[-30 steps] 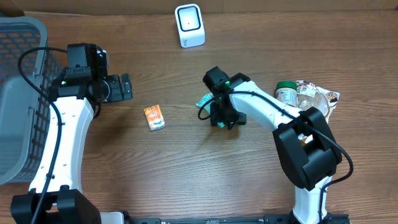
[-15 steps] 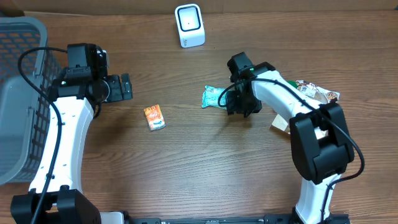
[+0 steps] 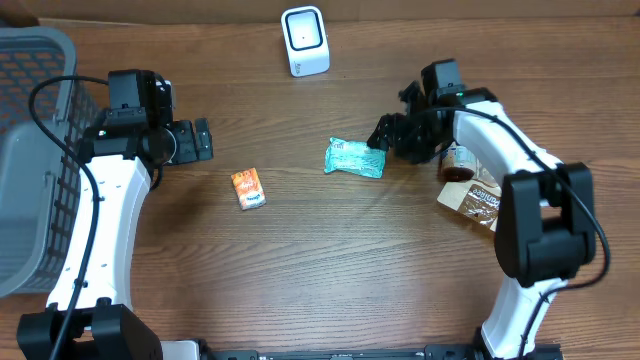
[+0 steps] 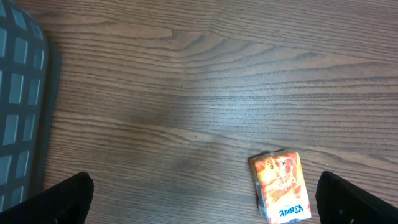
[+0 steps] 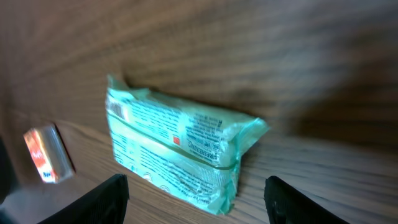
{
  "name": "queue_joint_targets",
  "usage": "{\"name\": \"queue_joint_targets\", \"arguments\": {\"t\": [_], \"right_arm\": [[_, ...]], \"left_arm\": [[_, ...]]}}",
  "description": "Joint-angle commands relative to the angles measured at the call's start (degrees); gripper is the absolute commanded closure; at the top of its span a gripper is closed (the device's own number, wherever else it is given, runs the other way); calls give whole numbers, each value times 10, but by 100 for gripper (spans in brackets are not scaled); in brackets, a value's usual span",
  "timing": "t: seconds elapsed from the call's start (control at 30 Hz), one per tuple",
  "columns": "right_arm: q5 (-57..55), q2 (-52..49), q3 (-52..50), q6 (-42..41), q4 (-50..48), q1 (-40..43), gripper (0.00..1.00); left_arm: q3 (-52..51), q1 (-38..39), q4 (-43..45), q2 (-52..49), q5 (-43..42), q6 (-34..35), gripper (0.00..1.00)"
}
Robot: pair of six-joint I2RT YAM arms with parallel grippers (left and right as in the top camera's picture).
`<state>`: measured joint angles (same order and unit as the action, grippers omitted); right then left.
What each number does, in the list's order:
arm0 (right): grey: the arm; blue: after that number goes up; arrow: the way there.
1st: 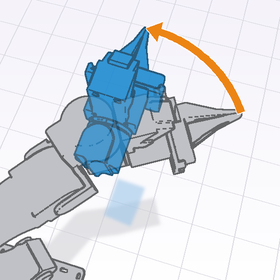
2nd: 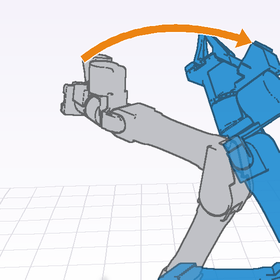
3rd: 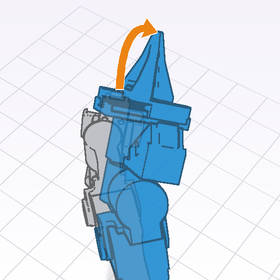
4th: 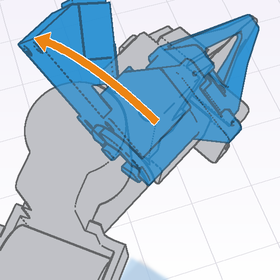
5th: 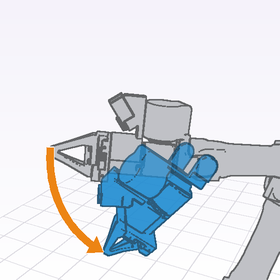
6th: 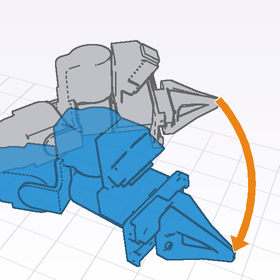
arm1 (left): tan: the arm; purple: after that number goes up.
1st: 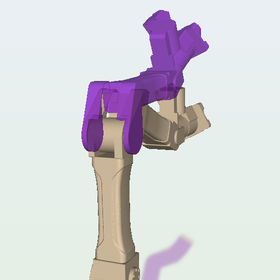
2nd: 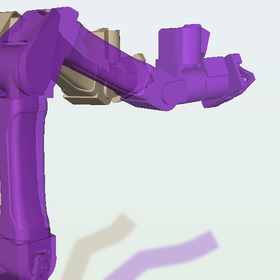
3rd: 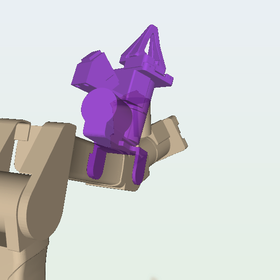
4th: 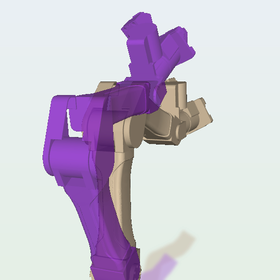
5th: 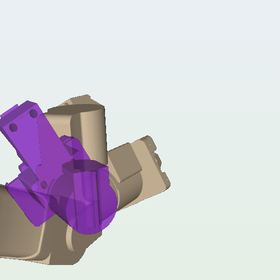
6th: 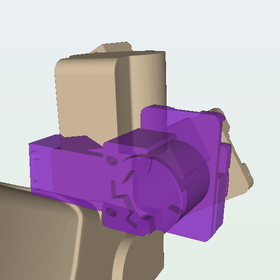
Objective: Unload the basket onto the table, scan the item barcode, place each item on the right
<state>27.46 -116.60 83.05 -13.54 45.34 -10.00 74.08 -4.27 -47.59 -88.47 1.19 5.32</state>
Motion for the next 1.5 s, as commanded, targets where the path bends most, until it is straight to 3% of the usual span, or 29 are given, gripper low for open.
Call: {"name": "queue_joint_targets", "arguments": {"t": [0.0,0.13,0.47,0.67,0.83,1.07,1.47], "right_arm": [[59,-41,-15,-1,-1,-10,28],[57,-52,-16,-19,-7,-10,30],[61,-108,-57,-129,-130,-59,48],[61,-133,-60,-132,-171,-84,81],[107,-130,-57,-127,-172,-78,95],[205,-53,-49,-72,-152,-52,96],[164,195,39,-42,-30,-53,96]], "left_arm": [[0,-2,0,-4,5,-17,1],[0,-2,0,-4,5,-17,0],[0,-2,0,-4,5,-17,0],[0,-2,0,-4,5,-17,0],[0,-2,0,-4,5,-17,1],[0,-2,0,-4,5,-17,0],[0,-2,0,-4,5,-17,0]]}}
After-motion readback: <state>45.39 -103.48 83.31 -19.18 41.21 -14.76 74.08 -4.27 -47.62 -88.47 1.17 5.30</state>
